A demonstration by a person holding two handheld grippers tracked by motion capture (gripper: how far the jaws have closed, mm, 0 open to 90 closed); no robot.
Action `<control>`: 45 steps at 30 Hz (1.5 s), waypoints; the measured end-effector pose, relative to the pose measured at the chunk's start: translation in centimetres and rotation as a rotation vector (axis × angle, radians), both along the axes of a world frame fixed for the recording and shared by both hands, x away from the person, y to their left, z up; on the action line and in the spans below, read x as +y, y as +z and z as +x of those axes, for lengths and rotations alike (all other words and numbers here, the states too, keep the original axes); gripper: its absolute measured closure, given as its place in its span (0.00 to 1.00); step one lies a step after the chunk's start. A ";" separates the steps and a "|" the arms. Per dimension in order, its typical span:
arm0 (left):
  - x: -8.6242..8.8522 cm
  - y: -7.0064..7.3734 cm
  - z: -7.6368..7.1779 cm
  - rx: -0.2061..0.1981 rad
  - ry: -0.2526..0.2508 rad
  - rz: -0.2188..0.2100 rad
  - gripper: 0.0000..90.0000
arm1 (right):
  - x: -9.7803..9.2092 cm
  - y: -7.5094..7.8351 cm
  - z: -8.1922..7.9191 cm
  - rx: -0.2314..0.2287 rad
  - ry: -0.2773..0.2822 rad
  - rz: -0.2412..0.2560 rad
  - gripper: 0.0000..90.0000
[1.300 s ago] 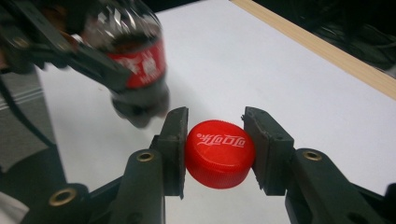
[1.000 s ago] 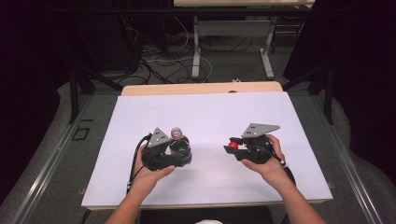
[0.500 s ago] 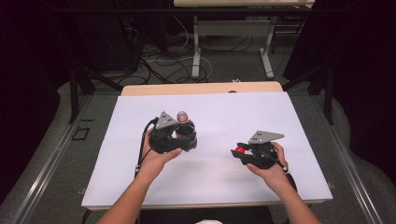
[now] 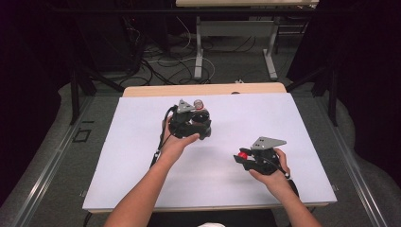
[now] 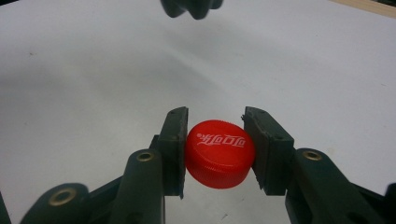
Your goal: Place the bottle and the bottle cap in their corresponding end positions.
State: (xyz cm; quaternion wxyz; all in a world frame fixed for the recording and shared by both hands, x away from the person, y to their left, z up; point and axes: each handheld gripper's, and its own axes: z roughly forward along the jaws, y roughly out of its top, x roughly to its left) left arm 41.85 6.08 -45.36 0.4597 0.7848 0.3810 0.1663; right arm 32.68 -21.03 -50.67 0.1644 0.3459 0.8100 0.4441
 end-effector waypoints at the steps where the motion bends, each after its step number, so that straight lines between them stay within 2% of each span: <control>1: -0.3 -0.3 0.2 0.010 0.008 -0.007 0.33 | 0.0 0.0 0.0 0.006 0.001 -0.007 0.68; 4: -0.9 -1.2 1.1 -0.004 -0.021 0.012 0.33 | -0.1 -0.2 0.0 0.007 -0.006 0.006 0.68; 5: -1.1 -1.5 1.3 0.005 -0.019 0.006 0.33 | -0.1 -0.2 0.0 0.005 -0.002 0.009 0.68; 8: -1.5 -2.5 2.1 0.010 -0.011 0.028 0.33 | 0.0 -0.1 0.0 0.005 -0.006 0.006 0.67; 9: -1.7 -2.9 2.3 0.007 0.001 0.013 0.33 | 0.0 0.0 0.0 0.002 0.000 0.003 0.68; 13: -2.0 -4.0 3.0 0.020 0.023 0.015 0.33 | 0.0 -0.1 0.0 0.007 -0.003 0.011 0.67; 14: -2.1 -4.2 3.2 0.014 0.035 0.005 0.33 | 0.0 -0.2 0.0 0.009 -0.006 0.013 0.67; 15: -2.0 -4.5 3.4 0.012 0.030 0.016 0.33 | 0.0 -0.2 0.0 0.012 -0.007 0.012 0.67; 17: -2.1 -4.8 3.5 0.022 0.038 0.016 0.33 | 0.0 -0.2 0.0 0.013 -0.010 0.010 0.67; 20: -2.4 -5.4 3.9 0.004 0.051 0.009 0.33 | -0.1 -0.3 0.1 0.016 -0.006 0.013 0.67; 21: -2.4 -5.5 4.0 0.009 0.045 0.023 0.33 | -0.1 -0.3 0.1 0.017 -0.006 0.012 0.67; 23: -2.6 -5.9 3.9 0.006 0.054 0.015 0.33 | -0.1 -0.3 0.1 0.018 -0.009 0.013 0.67; 24: -2.5 -6.0 4.0 0.011 0.044 0.032 0.33 | -0.1 -0.4 0.1 0.016 -0.012 0.013 0.67; 25: -2.6 -6.2 3.9 0.015 0.047 0.027 0.33 | -0.1 -0.4 0.1 0.013 -0.009 0.012 0.67; 26: -2.6 -6.4 3.9 0.001 0.040 0.030 0.33 | -0.1 -0.5 0.1 0.021 -0.005 0.010 0.67; 33: -2.8 -6.7 3.5 -0.027 0.013 0.053 0.33 | -0.2 -0.6 0.2 0.024 -0.011 0.013 0.67; 37: -2.8 -6.8 3.5 -0.035 0.026 0.038 0.32 | -0.1 -0.6 0.2 0.030 -0.002 0.010 0.67; 42: -2.8 -6.8 3.5 -0.025 0.029 0.037 0.32 | 0.0 -0.7 0.2 0.036 -0.006 0.011 0.67; 43: -2.7 -6.8 3.5 -0.023 0.021 0.048 0.31 | 0.0 -0.8 0.2 0.028 -0.006 0.016 0.67; 45: -2.6 -6.8 3.4 -0.005 0.022 0.048 0.29 | 0.0 -0.8 0.3 0.033 -0.002 0.012 0.67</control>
